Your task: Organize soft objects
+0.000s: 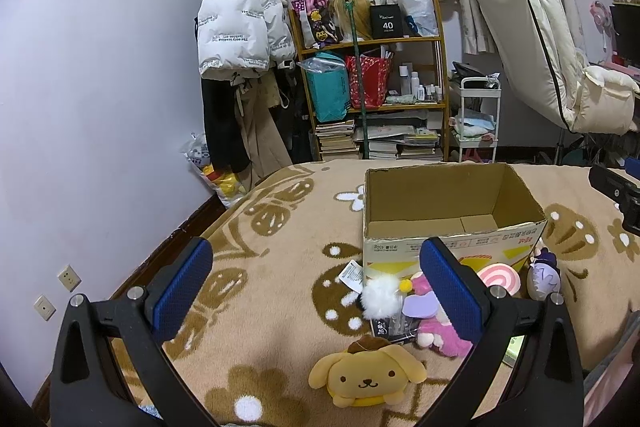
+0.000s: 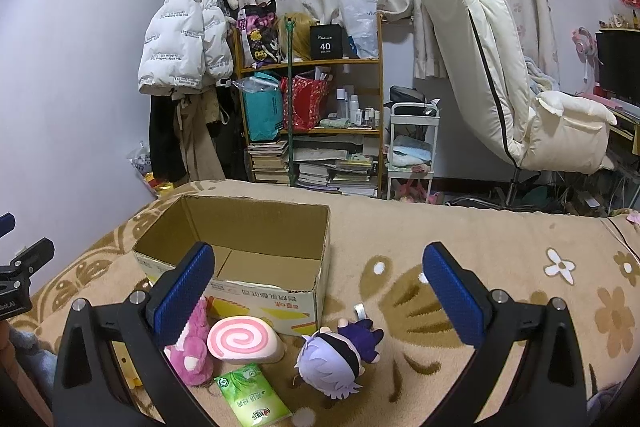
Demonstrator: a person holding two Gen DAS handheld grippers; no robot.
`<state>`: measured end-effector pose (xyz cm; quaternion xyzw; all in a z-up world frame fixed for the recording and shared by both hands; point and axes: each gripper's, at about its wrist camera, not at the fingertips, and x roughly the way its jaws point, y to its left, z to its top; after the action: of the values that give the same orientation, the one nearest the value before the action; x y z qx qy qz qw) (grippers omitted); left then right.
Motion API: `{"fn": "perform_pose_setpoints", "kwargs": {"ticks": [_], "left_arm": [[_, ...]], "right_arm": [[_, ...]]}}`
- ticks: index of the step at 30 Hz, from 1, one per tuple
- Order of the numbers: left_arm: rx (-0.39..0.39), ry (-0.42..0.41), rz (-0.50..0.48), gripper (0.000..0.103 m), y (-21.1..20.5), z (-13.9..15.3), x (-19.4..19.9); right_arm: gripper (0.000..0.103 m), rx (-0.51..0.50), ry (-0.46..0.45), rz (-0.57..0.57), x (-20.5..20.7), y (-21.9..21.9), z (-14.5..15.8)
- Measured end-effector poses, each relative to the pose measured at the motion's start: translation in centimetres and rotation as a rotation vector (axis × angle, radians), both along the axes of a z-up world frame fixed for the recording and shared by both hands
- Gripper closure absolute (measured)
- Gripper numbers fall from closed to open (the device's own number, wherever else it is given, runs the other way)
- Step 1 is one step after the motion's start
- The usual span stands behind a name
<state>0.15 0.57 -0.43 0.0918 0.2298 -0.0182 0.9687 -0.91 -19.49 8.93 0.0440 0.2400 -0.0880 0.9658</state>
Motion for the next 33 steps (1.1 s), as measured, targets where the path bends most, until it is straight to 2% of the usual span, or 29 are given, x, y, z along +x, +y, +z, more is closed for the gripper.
{"fn": "perform_pose_setpoints", "kwargs": {"ticks": [33], "left_arm": [[0.006,-0.001,0.001,0.001,-0.15,0.11,0.01]], "right_arm": [[0.0,0.012,-0.001,-0.004,-0.06,-0.15,-0.29]]}}
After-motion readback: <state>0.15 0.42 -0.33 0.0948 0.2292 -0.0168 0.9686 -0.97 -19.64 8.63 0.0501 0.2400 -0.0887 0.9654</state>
